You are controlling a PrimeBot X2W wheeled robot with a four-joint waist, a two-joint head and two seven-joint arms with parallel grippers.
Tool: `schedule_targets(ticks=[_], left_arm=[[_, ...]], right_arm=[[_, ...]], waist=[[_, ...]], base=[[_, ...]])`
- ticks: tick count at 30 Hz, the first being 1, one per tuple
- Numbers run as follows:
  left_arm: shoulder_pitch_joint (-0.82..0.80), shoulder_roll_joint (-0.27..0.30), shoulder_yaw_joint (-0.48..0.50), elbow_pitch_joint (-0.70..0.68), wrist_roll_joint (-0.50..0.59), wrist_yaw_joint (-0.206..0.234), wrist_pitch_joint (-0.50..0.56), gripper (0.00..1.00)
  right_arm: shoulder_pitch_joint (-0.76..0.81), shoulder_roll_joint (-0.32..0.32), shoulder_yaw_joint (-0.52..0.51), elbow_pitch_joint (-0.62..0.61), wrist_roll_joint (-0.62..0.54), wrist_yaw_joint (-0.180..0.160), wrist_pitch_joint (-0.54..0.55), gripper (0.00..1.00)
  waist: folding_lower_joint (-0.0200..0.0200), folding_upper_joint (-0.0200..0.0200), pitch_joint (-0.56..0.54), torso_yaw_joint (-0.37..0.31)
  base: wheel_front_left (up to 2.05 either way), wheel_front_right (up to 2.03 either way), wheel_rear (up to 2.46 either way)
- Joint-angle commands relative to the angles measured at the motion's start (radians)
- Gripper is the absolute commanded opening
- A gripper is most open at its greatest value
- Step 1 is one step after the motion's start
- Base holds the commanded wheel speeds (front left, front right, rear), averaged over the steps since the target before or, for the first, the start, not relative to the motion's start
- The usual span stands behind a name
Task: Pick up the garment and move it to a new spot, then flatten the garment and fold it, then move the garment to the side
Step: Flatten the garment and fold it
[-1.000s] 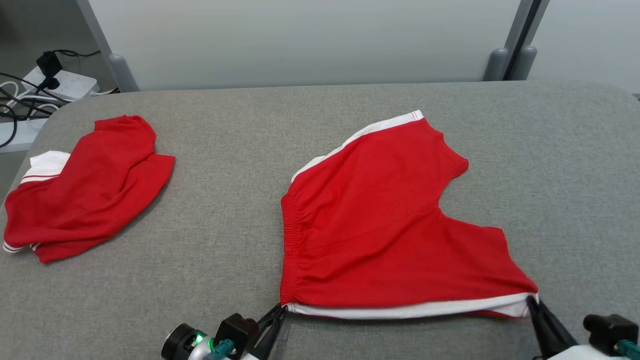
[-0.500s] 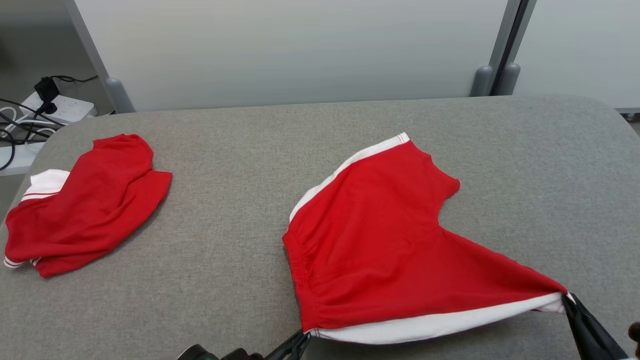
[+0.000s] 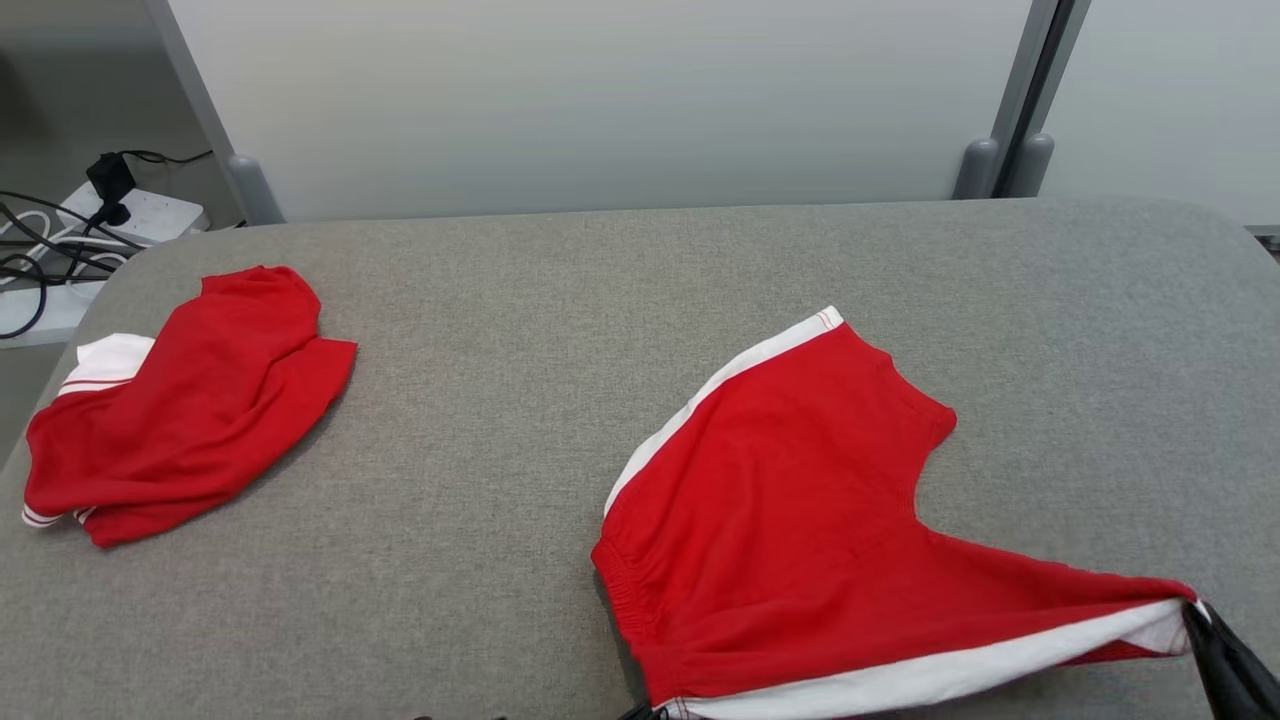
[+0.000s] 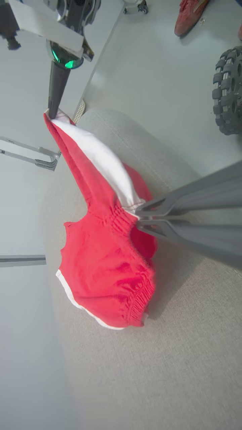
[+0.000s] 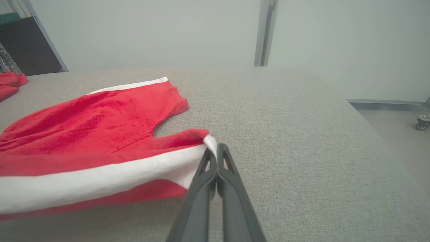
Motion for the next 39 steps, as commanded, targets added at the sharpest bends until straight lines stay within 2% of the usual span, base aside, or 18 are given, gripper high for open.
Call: schedule_targets(ticks=[1, 9, 16, 28, 35, 37, 39], left_arm=[[-0.050, -0.002, 0.038, -0.012, -0.013, -0.007, -0.002, 0.00], [-0.194, -0.072, 0.063, 0.140, -0.140, -0.007, -0.034, 0.00], [-0.379, -0.108, 0.049, 0.321, -0.208, -0.007, -0.055, 0.00], [-0.629, -0.152, -0.036, 0.603, -0.339, -0.007, -0.133, 0.00], [-0.701, -0.168, -0.086, 0.672, -0.392, -0.007, -0.164, 0.00], [-0.721, -0.173, -0.106, 0.690, -0.405, -0.007, -0.172, 0.06], [-0.738, -0.178, -0.124, 0.705, -0.418, -0.007, -0.183, 0.07]], right_arm=[[-0.064, -0.027, 0.025, -0.011, -0.008, 0.003, 0.014, 0.00], [-0.313, -0.028, 0.049, 0.137, -0.034, 0.003, 0.092, 0.00], [-0.584, -0.031, 0.127, 0.307, -0.062, 0.003, 0.113, 0.00], [-0.958, -0.042, 0.322, 0.656, -0.090, 0.003, 0.041, 0.00], [-1.106, -0.035, 0.410, 0.810, -0.087, 0.003, -0.013, 0.00], [-1.144, -0.033, 0.433, 0.857, -0.081, 0.003, -0.032, 0.00], [-1.176, -0.030, 0.456, 0.901, -0.075, 0.003, -0.049, 0.00]], waist=[[0.0000, 0.0000, 0.007, 0.005], [0.0000, 0.0000, 0.069, 0.046], [0.0000, 0.0000, 0.139, 0.089], [0.0000, 0.0000, 0.249, 0.144], [0.0000, 0.0000, 0.293, 0.169], [0.0000, 0.0000, 0.306, 0.180], [0.0000, 0.0000, 0.316, 0.189]], base=[[0.00, 0.00, 0.00], [0.00, 0.00, 0.00], [0.00, 0.00, 0.00], [0.00, 0.00, 0.00], [0.00, 0.00, 0.00], [0.00, 0.00, 0.00], [0.00, 0.00, 0.00]])
